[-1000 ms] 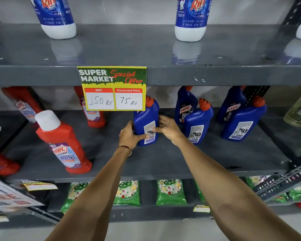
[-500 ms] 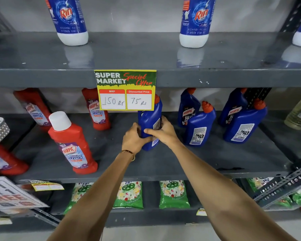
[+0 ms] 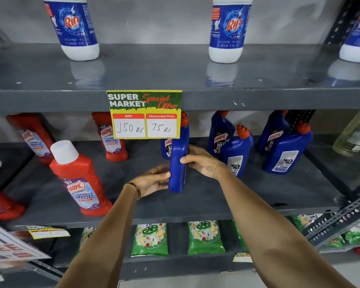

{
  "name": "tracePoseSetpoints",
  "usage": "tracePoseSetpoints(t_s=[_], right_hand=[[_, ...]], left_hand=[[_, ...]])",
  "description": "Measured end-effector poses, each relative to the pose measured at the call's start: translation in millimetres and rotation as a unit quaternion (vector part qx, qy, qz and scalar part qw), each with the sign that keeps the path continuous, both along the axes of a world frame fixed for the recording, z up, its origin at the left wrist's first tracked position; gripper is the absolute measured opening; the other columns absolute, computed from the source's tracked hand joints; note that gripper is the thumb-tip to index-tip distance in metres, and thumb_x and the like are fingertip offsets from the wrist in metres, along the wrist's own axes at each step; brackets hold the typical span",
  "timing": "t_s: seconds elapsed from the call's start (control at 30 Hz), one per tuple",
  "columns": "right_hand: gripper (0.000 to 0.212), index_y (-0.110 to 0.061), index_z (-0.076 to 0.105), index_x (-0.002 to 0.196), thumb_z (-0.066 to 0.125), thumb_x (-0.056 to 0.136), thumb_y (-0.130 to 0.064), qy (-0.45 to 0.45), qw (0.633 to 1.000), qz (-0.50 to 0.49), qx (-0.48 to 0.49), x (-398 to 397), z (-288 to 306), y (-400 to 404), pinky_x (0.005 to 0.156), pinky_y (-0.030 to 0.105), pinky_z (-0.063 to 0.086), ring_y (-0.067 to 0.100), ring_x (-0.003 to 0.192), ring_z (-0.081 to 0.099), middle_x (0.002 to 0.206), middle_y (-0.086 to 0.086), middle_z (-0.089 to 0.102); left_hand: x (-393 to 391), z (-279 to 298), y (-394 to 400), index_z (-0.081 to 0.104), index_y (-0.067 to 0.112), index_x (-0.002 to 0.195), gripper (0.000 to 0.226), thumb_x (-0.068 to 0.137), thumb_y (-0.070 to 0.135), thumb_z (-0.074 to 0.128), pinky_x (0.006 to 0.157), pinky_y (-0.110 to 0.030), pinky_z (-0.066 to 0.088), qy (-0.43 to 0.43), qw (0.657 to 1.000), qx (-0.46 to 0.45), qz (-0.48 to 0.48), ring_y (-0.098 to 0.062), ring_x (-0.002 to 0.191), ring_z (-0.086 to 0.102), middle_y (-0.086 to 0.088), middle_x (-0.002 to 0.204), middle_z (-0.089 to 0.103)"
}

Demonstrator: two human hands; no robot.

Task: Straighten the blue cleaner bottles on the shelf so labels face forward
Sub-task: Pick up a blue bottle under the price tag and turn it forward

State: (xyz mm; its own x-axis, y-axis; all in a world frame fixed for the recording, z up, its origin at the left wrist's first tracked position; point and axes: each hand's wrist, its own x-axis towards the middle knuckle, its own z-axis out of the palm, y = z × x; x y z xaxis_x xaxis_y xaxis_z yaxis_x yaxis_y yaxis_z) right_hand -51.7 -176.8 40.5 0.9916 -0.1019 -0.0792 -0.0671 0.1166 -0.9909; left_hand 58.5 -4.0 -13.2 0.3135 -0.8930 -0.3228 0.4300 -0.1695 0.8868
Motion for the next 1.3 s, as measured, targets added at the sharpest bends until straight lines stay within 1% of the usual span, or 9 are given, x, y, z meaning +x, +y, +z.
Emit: tracePoseSetpoints(t_s=[0.1,0.27,0.33,0.43,0.5,0.67,0.8,1.0,1.3], right_hand=[[0.045,-0.017,0.057,0.117,0.062,0.074,-0.004,-0.003,0.999,0.024,0.024,0,2,-1,0.089,0.026,0.051,0.015,0.099,0.063,0.105,0.001,0.066],[0.043,-0.019,0.059,0.117,0.056,0.077,-0.003,-0.004,0.995,0.037,0.095,1,1,-3,0.093,0.030,0.050,0.018,0.100,0.063,0.105,0.001,0.068],[0.041,-0.019,0.060,0.117,0.055,0.079,-0.003,-0.004,0.993,0.029,0.114,3,0,-3,0.096,0.031,0.049,0.019,0.105,0.060,0.108,0.001,0.067],[0.041,-0.020,0.058,0.117,0.056,0.081,0.000,0.001,0.994,0.015,0.112,6,-1,-2,0.097,0.033,0.049,0.019,0.110,0.058,0.113,0.002,0.064],[0.045,-0.019,0.053,0.123,0.054,0.085,0.005,0.003,0.996,0.002,0.095,6,-2,-4,0.093,0.028,0.053,0.017,0.110,0.058,0.115,0.002,0.063],[0.059,-0.010,0.044,0.134,0.055,0.081,0.014,0.022,0.998,-0.034,0.040,7,-7,-3,0.083,0.022,0.057,0.012,0.104,0.060,0.111,0.002,0.063],[0.063,-0.009,0.040,0.137,0.054,0.080,0.016,0.026,0.998,-0.058,0.018,14,-10,1,0.083,0.022,0.056,0.016,0.105,0.059,0.122,0.010,0.058],[0.064,-0.008,0.039,0.139,0.052,0.081,0.017,0.047,0.997,-0.053,0.003,13,-14,-1,0.082,0.022,0.056,0.017,0.109,0.057,0.127,0.013,0.055],[0.059,-0.007,0.044,0.135,0.051,0.081,0.017,0.061,0.994,-0.084,-0.019,5,-15,5,0.083,0.021,0.054,0.019,0.113,0.054,0.120,0.010,0.058]], left_hand=[[-2,5,-5,0.056,0.014,0.118,0.085,0.043,0.029,0.093,0.086,-0.033,0.058,0.009,1.000,-0.023,-0.014,-0.017,0.096,0.070,-0.003,0.105,0.072],[-6,18,-11,0.060,0.015,0.111,0.070,0.049,0.029,0.090,0.078,-0.029,0.060,-0.061,0.998,0.011,-0.020,-0.015,0.087,0.070,-0.002,0.098,0.072],[-9,21,-15,0.057,0.013,0.113,0.057,0.062,0.019,0.084,0.076,-0.029,0.060,-0.094,0.995,0.040,0.017,-0.016,0.088,0.069,-0.006,0.107,0.069],[-14,22,-23,0.054,0.013,0.111,0.048,0.070,0.009,0.079,0.086,-0.041,0.057,-0.146,0.978,0.099,0.107,-0.025,0.103,0.064,-0.010,0.122,0.062],[-15,20,-27,0.053,0.015,0.108,0.053,0.064,0.011,0.083,0.088,-0.046,0.055,-0.184,0.962,0.136,0.150,-0.026,0.105,0.063,-0.009,0.118,0.064],[-17,9,-29,0.050,0.010,0.112,0.080,0.046,0.022,0.092,0.087,-0.041,0.055,-0.289,0.903,0.199,0.248,-0.025,0.102,0.062,-0.008,0.114,0.065],[-24,4,-32,0.048,0.008,0.110,0.082,0.043,0.029,0.092,0.085,-0.038,0.052,-0.332,0.864,0.245,0.288,-0.027,0.104,0.060,-0.010,0.117,0.062],[-30,1,-32,0.047,0.007,0.108,0.076,0.049,0.027,0.090,0.079,-0.034,0.048,-0.341,0.855,0.271,0.282,-0.028,0.104,0.059,-0.012,0.117,0.060],[-33,0,-33,0.045,0.005,0.113,0.078,0.052,0.027,0.089,0.090,-0.040,0.049,-0.341,0.855,0.285,0.268,-0.029,0.112,0.055,-0.013,0.123,0.056]])
